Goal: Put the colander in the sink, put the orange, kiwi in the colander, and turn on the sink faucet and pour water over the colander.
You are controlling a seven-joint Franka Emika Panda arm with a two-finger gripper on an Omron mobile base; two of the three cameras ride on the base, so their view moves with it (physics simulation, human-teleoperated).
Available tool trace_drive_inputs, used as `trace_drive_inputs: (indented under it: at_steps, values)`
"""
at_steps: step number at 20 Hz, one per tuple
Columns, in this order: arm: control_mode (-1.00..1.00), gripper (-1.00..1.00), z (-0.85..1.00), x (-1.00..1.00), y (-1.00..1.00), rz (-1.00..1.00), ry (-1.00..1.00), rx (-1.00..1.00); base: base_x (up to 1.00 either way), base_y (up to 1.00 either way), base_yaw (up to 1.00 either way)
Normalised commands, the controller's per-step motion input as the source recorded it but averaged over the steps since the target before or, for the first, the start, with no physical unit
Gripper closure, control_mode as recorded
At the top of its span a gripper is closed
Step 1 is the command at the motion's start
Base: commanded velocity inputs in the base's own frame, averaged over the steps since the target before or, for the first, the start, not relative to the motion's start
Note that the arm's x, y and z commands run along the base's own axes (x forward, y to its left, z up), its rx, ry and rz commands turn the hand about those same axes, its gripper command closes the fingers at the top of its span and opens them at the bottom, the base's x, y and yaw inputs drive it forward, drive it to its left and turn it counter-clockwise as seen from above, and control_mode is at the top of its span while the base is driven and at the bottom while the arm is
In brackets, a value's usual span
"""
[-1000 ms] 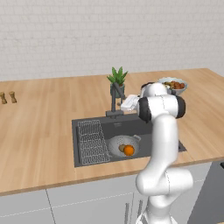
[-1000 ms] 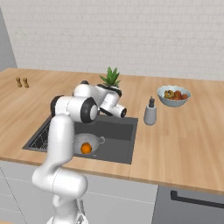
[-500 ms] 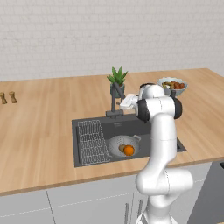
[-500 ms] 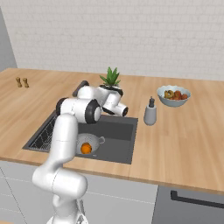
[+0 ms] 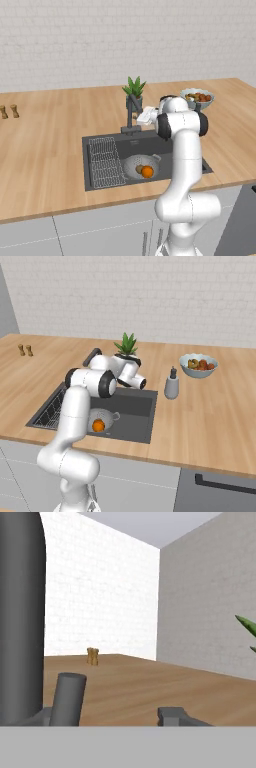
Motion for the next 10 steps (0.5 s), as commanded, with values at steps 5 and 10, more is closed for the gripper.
trace_drive_inputs:
  at_steps: [5, 10]
  values:
    - [-1.00, 1.00, -0.13, 0.00, -0.02, 0.00, -0.01, 0.00, 0.00, 0.00, 0.00]
    - [-1.00, 1.00, -0.18, 0.03, -0.12, -0.06, 0.00, 0.00, 0.00, 0.00, 0.00]
